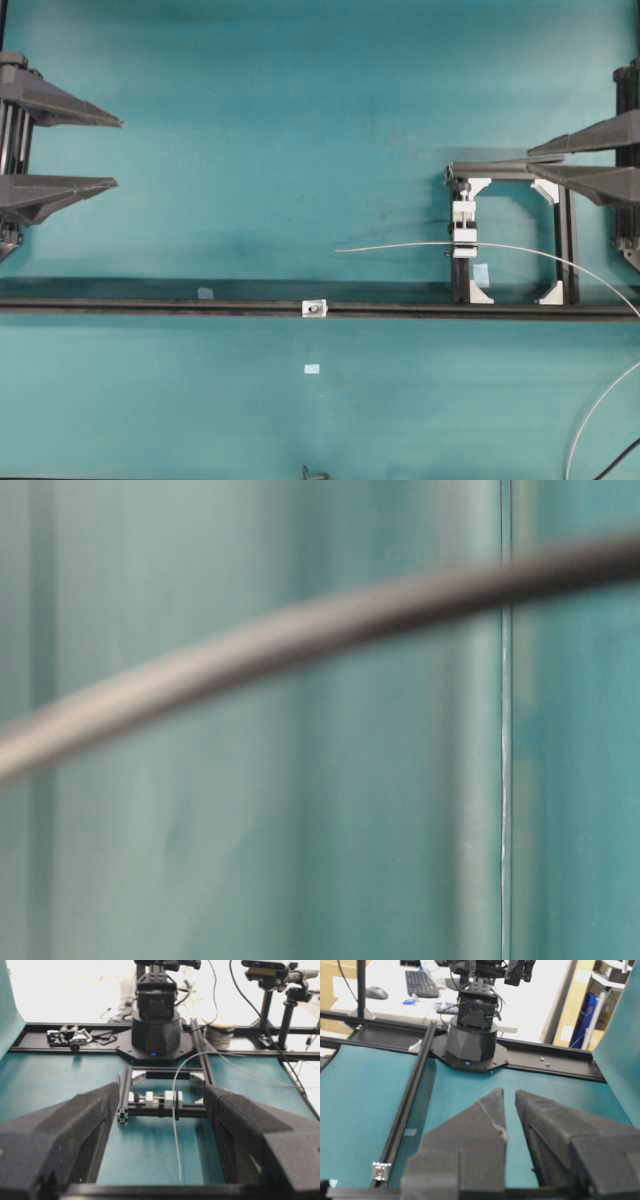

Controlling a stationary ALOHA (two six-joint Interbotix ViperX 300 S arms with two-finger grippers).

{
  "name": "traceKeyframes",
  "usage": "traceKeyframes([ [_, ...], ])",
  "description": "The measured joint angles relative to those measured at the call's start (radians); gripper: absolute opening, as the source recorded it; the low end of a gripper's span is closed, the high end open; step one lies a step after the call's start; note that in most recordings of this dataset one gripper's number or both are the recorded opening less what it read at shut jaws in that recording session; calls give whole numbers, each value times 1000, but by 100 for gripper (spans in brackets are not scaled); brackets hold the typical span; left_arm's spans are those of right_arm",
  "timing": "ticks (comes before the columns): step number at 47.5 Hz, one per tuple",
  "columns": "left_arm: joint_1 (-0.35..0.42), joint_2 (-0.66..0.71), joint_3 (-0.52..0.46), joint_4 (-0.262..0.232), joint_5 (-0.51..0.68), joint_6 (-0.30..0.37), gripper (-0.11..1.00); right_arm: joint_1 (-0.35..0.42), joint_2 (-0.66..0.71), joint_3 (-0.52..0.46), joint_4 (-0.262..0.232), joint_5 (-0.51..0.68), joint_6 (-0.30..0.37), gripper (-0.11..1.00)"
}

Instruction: Insert the wire through the hole in the metal fitting marked with a red label.

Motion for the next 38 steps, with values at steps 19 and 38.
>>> traceKeyframes([
  [19,0,8,25,-31,3,3,-1,0,-3,32,2,-17,144,-3],
  [38,0,97,25,-31,14,44,36,2,64,31,0,11,170,67],
])
